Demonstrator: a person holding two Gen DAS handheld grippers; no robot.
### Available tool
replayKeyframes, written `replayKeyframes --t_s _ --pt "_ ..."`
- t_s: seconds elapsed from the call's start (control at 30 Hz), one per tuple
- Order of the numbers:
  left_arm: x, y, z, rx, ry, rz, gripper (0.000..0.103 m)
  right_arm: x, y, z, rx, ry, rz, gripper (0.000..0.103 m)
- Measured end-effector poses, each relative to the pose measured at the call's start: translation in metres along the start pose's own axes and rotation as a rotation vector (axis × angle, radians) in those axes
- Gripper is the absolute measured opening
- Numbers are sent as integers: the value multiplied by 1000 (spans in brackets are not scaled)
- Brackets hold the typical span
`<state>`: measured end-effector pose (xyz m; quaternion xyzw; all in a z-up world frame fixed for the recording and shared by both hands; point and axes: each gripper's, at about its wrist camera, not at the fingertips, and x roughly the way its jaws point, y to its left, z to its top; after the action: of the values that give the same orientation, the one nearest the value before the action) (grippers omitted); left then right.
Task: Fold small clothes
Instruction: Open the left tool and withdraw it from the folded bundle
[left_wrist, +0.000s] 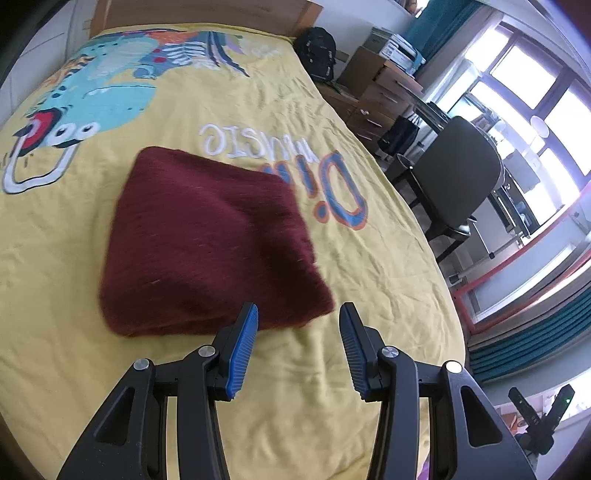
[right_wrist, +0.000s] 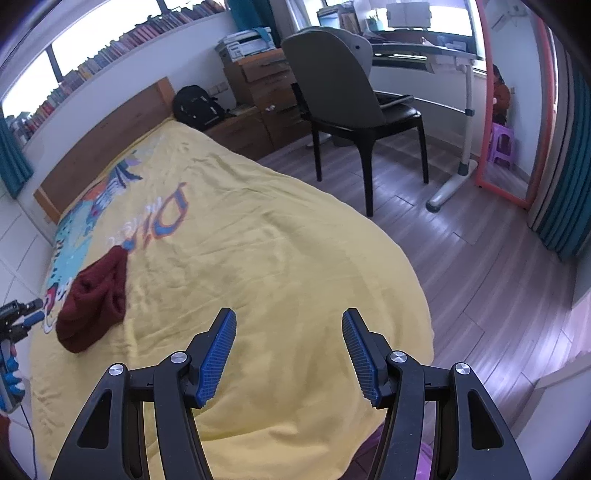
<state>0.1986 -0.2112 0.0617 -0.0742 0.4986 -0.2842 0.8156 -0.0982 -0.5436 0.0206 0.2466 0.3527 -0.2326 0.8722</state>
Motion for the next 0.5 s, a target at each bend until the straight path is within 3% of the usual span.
replayKeyframes --t_s 0.5 --pt "-102 72 -37 -38 -94 74 40 -22 74 -20 -81 -15 100 61"
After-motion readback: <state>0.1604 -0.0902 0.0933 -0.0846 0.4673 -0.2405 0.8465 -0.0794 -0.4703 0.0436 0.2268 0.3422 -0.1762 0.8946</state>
